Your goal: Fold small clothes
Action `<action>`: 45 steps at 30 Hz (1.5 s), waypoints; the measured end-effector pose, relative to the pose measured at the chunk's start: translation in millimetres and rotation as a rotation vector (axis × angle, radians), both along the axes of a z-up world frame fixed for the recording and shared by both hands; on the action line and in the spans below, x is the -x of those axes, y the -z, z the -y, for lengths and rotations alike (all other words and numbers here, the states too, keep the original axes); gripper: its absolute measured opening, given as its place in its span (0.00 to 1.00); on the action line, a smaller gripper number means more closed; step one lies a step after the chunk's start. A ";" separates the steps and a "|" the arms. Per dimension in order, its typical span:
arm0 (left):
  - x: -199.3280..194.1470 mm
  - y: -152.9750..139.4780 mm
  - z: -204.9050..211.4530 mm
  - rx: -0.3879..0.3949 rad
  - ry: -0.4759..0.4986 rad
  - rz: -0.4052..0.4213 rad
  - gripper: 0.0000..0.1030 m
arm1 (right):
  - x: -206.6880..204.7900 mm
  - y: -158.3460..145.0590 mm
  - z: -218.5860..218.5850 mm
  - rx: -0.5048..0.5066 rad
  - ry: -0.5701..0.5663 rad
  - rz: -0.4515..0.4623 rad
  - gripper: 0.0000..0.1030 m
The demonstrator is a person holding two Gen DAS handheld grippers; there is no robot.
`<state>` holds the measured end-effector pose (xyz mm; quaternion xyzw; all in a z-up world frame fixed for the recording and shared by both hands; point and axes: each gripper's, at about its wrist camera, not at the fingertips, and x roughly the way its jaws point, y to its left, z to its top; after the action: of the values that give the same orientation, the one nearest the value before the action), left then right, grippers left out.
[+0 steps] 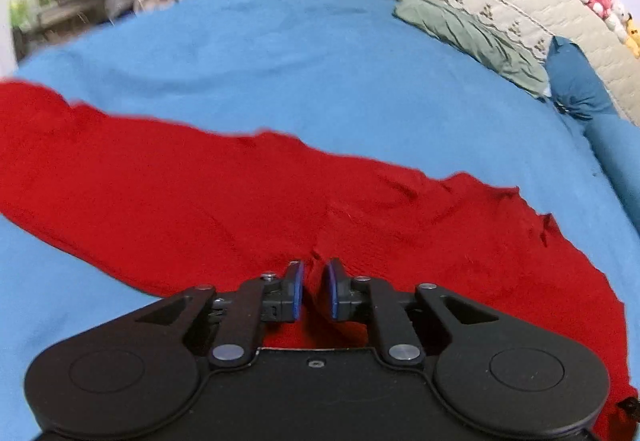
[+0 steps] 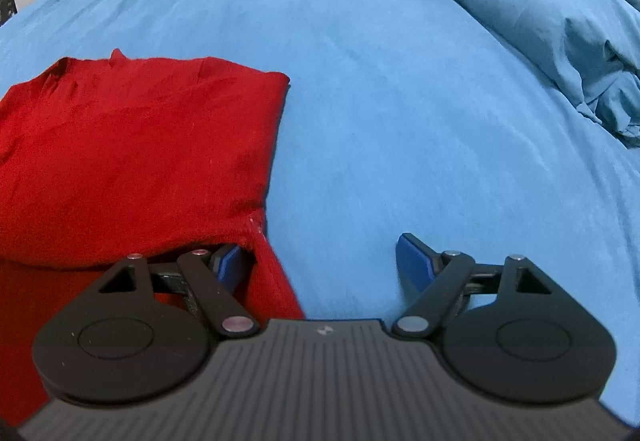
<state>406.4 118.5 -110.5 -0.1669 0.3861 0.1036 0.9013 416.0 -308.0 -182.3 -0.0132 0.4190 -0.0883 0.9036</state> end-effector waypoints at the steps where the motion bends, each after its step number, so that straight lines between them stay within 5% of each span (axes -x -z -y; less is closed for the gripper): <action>1: 3.9 -10.0 3.7 -0.042 -0.001 0.015 0.39 | 4.3 -5.9 -4.4 0.010 -0.029 0.008 0.92; 3: 13.3 -30.5 13.3 -0.107 0.021 0.083 0.68 | 15.7 -18.8 -15.5 0.006 -0.121 0.054 0.92; 6: 11.3 -46.0 34.1 -0.132 0.133 0.130 0.85 | 25.3 -33.7 -37.1 -0.048 -0.267 0.128 0.92; 11: -13.4 -13.4 57.7 -0.078 0.256 0.050 0.84 | -6.6 -21.5 -54.1 -0.161 -0.268 0.111 0.93; 15: -30.0 28.5 59.8 -0.056 0.279 -0.117 0.79 | -17.3 7.5 -45.1 -0.202 -0.200 0.075 0.92; 19: -25.6 30.4 61.0 -0.069 0.279 -0.102 0.80 | -5.3 17.7 -44.6 -0.174 -0.225 0.086 0.92; 27: 5.0 -32.5 21.8 0.018 0.146 -0.007 0.80 | 7.0 -46.7 -71.2 -0.175 -0.188 0.121 0.93; 34: 42.3 -84.1 -73.1 0.089 -0.059 0.051 1.00 | 24.3 -107.8 -132.3 -0.316 -0.236 0.117 1.00; 40: 67.3 -65.6 -178.9 0.178 -0.250 0.031 1.00 | 19.4 -107.0 -197.9 -0.397 -0.231 0.073 1.00; 45: 70.6 -34.5 -252.3 0.171 -0.342 0.027 0.95 | 24.8 -92.4 -250.0 -0.378 -0.221 0.054 1.00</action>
<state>335.8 370.8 -76.0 -0.3077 0.3475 0.2199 0.8580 391.2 -57.9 -89.8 0.1127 0.3999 0.0911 0.9050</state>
